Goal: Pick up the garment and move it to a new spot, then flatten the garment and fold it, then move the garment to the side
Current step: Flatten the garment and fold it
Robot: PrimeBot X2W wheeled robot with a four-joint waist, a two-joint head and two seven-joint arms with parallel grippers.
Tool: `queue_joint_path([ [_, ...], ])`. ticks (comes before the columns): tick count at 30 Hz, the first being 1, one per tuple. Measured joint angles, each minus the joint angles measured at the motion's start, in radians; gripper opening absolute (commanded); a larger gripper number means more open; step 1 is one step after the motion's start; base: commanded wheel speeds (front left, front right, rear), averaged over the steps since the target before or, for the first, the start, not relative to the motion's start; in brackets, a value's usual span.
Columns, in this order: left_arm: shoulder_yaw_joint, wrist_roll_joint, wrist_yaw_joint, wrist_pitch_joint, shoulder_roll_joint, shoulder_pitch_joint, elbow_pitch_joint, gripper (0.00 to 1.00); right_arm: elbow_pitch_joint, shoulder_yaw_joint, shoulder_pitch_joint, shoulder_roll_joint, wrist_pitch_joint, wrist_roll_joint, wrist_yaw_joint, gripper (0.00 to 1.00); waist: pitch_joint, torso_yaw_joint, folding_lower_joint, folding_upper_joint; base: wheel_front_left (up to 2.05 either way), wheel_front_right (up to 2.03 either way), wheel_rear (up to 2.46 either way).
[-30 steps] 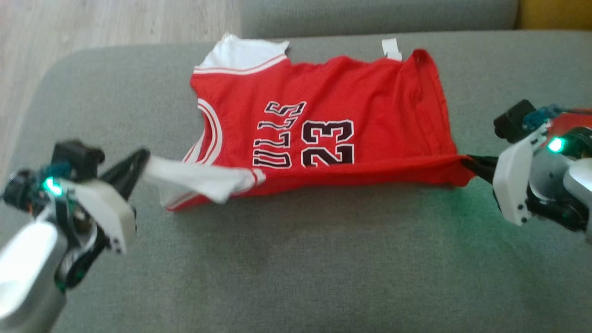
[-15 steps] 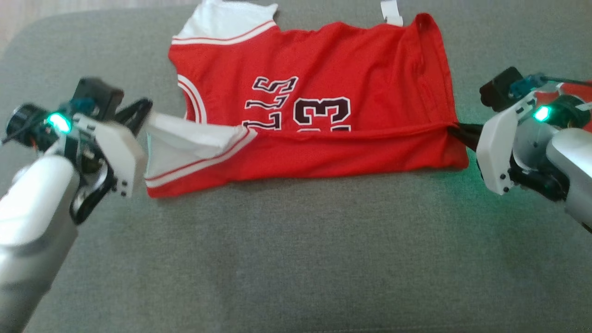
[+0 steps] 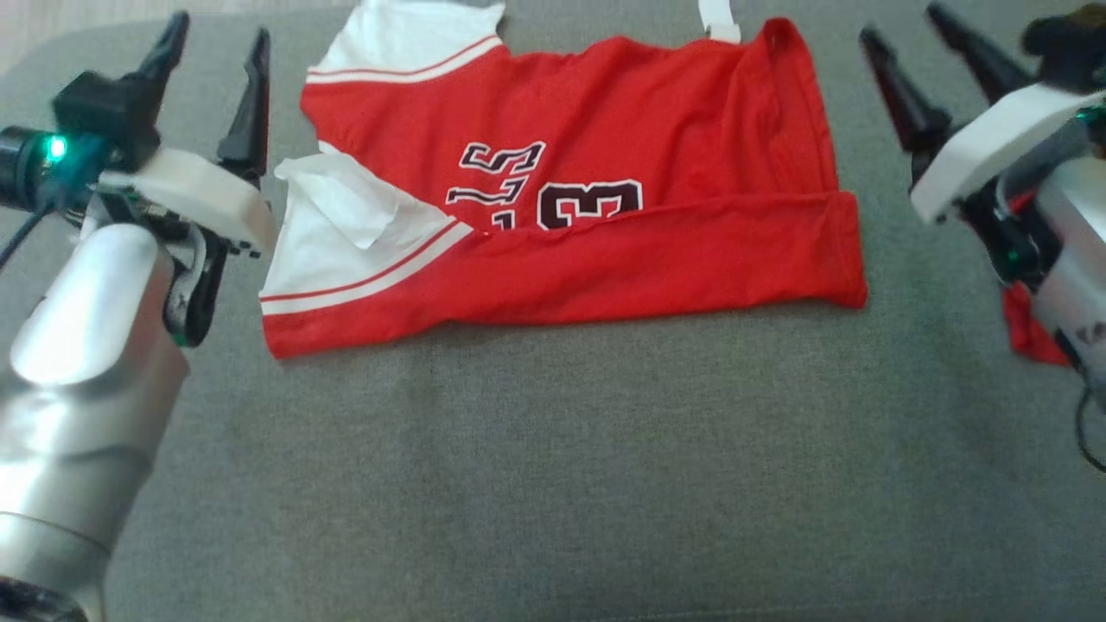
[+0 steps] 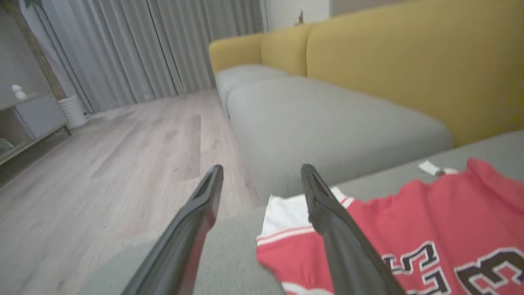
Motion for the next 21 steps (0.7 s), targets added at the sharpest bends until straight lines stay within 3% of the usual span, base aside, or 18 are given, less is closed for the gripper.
queue_joint_path([
  [3, 0.039, -0.025, 0.019, -0.099, -0.025, 0.023, -0.01, 1.0, 0.055, -0.114, 0.006, 0.053, -0.057, -0.007, 0.0, 1.0, -0.025, 0.001, 0.0, 0.0, 0.0, 0.0, 0.0],
  [5, 0.072, -0.042, 0.039, -0.125, -0.042, 0.067, -0.044, 1.0, 0.041, -0.253, 0.026, 0.08, -0.058, -0.043, 0.0, 1.0, -0.042, 0.003, 0.0, 0.0, 0.0, 0.0, 0.0],
  [9, 0.142, -0.04, 0.087, -0.136, -0.076, 0.213, -0.177, 1.0, -0.084, -0.56, 0.153, 0.141, -0.061, -0.26, 0.0, 1.0, -0.073, 0.003, -0.0001, 0.0, 0.0, 0.0, 0.0],
  [14, 0.24, 0.042, 0.123, -0.136, -0.132, 0.445, -0.376, 1.0, -0.236, -0.857, 0.502, 0.329, -0.062, -0.528, 0.0, 1.0, -0.105, -0.001, -0.0001, 0.0, 0.0, 0.0, 0.0],
  [18, 0.269, 0.111, 0.123, -0.136, -0.179, 0.623, -0.425, 1.0, -0.359, -0.966, 0.732, 0.449, -0.062, -0.688, 0.0, 1.0, -0.119, -0.004, -0.0002, 0.0, 0.0, 0.0, 0.0],
  [21, 0.295, 0.136, 0.117, -0.136, -0.203, 0.699, -0.418, 1.0, -0.414, -0.99, 0.816, 0.467, -0.062, -0.729, 0.0, 1.0, -0.117, -0.008, -0.0002, 0.0, 0.0, 0.0, 0.0],
])
